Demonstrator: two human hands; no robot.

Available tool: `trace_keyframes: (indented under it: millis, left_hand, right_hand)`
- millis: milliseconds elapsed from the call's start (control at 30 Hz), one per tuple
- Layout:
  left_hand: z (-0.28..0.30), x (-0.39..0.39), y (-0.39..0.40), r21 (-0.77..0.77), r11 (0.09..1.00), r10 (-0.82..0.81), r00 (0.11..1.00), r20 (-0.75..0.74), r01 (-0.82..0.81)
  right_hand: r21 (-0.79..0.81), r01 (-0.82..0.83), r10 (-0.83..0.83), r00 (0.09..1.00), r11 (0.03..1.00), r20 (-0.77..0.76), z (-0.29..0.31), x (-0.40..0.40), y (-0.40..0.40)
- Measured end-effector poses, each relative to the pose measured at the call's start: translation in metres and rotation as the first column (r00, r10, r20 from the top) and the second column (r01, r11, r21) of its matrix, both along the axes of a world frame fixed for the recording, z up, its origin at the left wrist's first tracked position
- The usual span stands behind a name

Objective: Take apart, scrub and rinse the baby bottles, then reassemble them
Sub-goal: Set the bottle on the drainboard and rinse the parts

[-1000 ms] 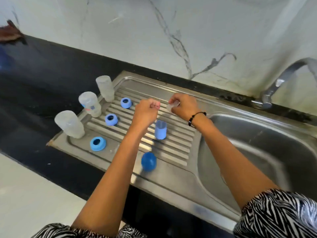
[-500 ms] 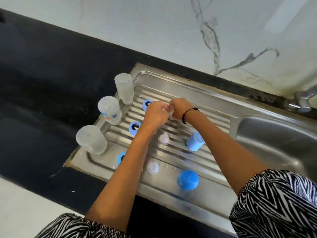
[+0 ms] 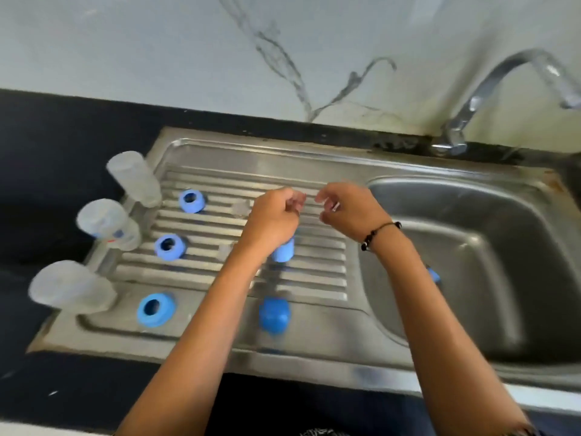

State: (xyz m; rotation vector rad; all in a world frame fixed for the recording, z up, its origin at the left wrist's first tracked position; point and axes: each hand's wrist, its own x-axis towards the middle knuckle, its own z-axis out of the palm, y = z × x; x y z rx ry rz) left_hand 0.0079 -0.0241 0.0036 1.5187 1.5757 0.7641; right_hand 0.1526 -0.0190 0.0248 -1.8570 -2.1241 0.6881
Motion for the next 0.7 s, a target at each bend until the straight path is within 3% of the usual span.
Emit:
trace_keyframes:
  millis: [167,300,567,700]
  left_hand:
    - [-0.017,0.102,-0.025,-0.022,0.984,-0.176,0.982,-0.071,0.175]
    - [-0.052,0.187,-0.048,-0.180,0.957,-0.241,0.968,-0.065,0.227]
    - [-0.082,0.297,-0.075,-0.313,0.896,-0.371,0.918,-0.141,0.314]
    - [-0.088,0.310,-0.066,-0.326,0.908,-0.326,0.933,-0.153,0.264]
  right_hand:
    - [-0.083,0.150,-0.149,0.989,0.985,0.017,-0.038,0.098,-0.036]
    - [-0.184,0.207,-0.196,0.977,0.961,0.078,-0.077,0.179,-0.059]
    - [-0.351,0.063,0.027,0.969,0.934,0.246,-0.132,0.269,-0.070]
    - [-0.352,0.035,0.053,0.970,0.935,0.237,-0.146,0.282,-0.058]
